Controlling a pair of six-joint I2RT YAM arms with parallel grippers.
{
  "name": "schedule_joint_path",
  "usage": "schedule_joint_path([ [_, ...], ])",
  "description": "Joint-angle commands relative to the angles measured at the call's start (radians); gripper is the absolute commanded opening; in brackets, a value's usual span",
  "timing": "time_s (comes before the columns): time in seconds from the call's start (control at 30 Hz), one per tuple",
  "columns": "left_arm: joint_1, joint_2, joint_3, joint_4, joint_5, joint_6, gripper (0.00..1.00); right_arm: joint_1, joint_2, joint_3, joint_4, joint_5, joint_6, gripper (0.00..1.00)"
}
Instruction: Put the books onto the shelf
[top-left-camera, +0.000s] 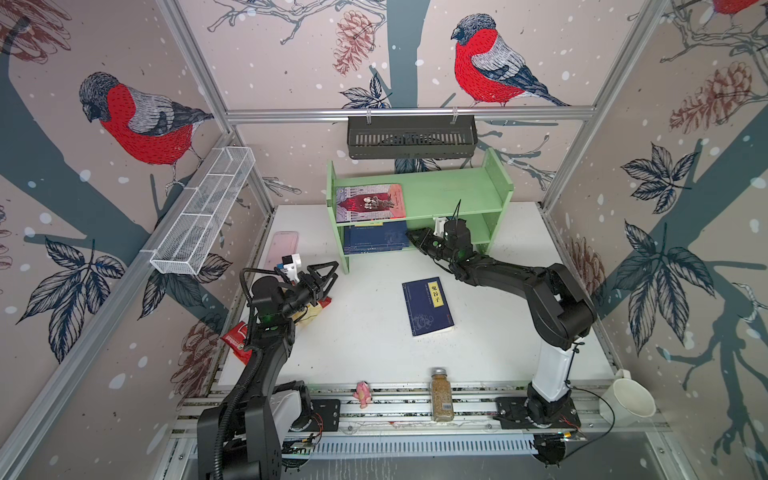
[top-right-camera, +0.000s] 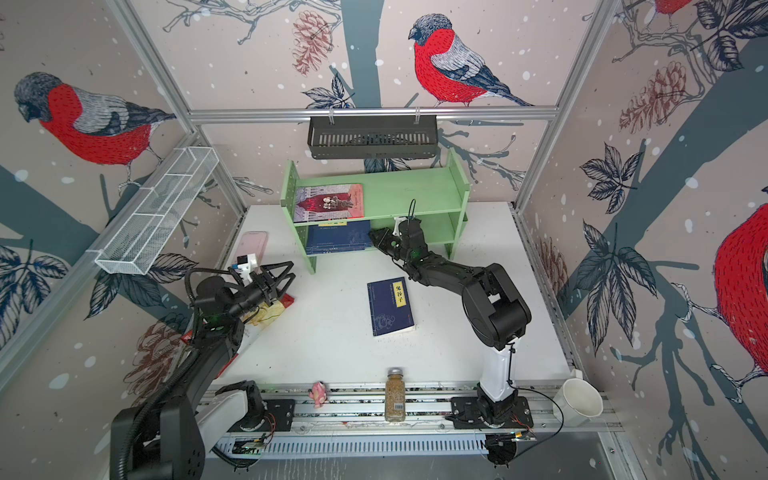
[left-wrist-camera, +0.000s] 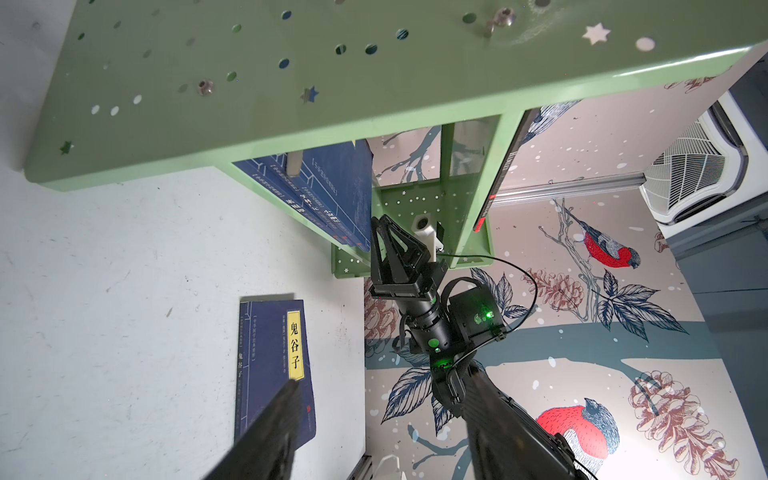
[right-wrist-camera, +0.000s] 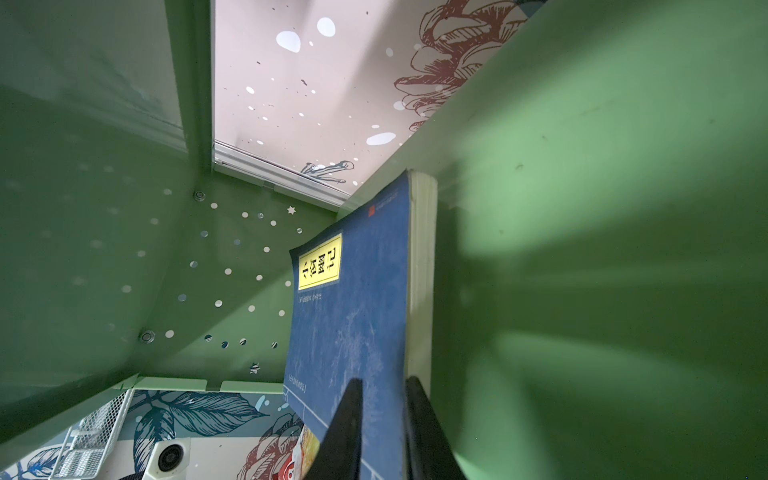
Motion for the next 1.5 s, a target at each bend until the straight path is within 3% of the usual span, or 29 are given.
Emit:
schedule_joint_path([
  [0.0,0.003,-0.002,-0.001,0.057,0.012,-0.007,0.64,-0.001,0.006,0.005,0.008,-0.012,-0.008,0.21],
  [1.47,0.008,-0.006,-0.005,0.060,0.010,-0.009,0.64,0.010,0.029,0.019,0.017,-0.013,0.003,0.19],
])
